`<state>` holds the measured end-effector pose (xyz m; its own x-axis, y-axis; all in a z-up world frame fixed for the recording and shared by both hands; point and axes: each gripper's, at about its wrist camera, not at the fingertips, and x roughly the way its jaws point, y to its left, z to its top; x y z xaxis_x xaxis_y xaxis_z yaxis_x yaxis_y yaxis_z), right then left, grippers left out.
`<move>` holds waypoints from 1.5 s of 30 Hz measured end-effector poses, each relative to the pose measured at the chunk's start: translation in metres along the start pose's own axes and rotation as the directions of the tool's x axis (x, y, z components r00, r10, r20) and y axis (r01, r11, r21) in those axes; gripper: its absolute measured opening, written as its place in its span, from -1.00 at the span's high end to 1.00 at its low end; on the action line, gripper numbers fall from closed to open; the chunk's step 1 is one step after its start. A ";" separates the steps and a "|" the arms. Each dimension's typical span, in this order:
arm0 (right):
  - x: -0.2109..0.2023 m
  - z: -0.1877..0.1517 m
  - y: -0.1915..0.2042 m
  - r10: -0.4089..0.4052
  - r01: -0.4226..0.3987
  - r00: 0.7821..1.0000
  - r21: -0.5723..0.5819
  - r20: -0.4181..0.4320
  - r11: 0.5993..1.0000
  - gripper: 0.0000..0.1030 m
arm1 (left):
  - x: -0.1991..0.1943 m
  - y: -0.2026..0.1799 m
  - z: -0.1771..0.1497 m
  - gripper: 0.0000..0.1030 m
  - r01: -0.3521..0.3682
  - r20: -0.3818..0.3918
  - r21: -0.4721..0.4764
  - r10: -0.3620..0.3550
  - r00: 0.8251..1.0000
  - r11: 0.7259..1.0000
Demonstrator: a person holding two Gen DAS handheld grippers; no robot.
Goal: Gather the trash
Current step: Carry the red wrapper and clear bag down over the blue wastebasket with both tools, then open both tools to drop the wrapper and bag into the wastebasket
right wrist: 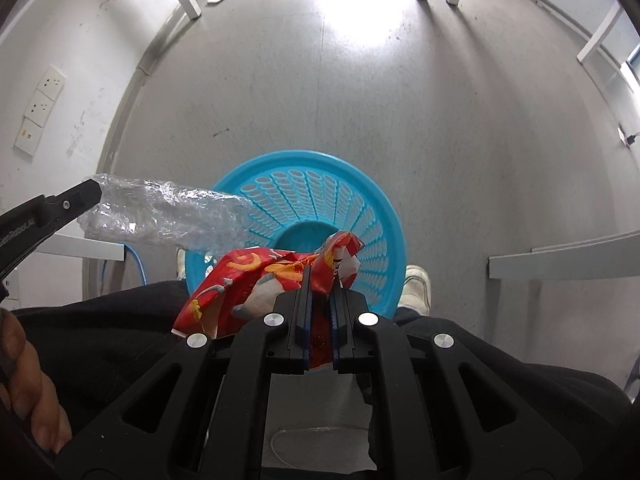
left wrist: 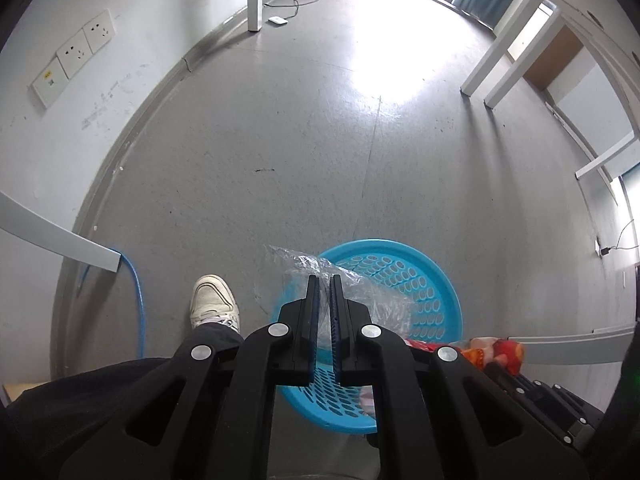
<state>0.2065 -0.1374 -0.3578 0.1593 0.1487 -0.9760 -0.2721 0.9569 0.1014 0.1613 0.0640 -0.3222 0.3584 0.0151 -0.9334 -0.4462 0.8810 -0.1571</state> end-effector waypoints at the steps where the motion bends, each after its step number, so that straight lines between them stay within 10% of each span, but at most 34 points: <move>1: 0.005 0.001 -0.001 0.002 -0.002 1.000 0.006 -0.016 1.000 0.88 | 0.001 -0.002 0.001 0.91 -0.004 0.004 0.003 0.004 1.000 1.000; 17: 0.014 -0.001 0.001 0.010 -0.010 0.999 0.003 -0.035 1.000 0.86 | 0.026 -0.002 0.011 0.91 0.059 -0.051 -0.071 -0.063 0.997 0.996; 21: 0.014 -0.001 -0.003 0.040 -0.039 0.999 0.021 -0.036 0.999 0.40 | 0.040 0.002 0.008 0.53 0.123 -0.141 -0.114 -0.138 0.980 0.986; 34: -0.014 -0.013 0.004 0.048 -0.048 0.999 -0.012 0.011 0.999 0.27 | 0.013 0.017 -0.015 0.50 0.055 -0.122 -0.128 -0.071 0.990 0.990; 45: -0.093 -0.044 0.000 0.126 -0.115 0.981 -0.083 0.148 0.990 0.09 | -0.056 0.007 -0.049 0.42 0.017 -0.006 0.046 -0.016 1.000 0.999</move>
<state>0.1502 -0.1623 -0.2758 0.2619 0.3036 -0.9161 -0.3668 0.9093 0.1964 0.0980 0.0458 -0.2871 0.3611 -0.0020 -0.9325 -0.4023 0.9018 -0.1577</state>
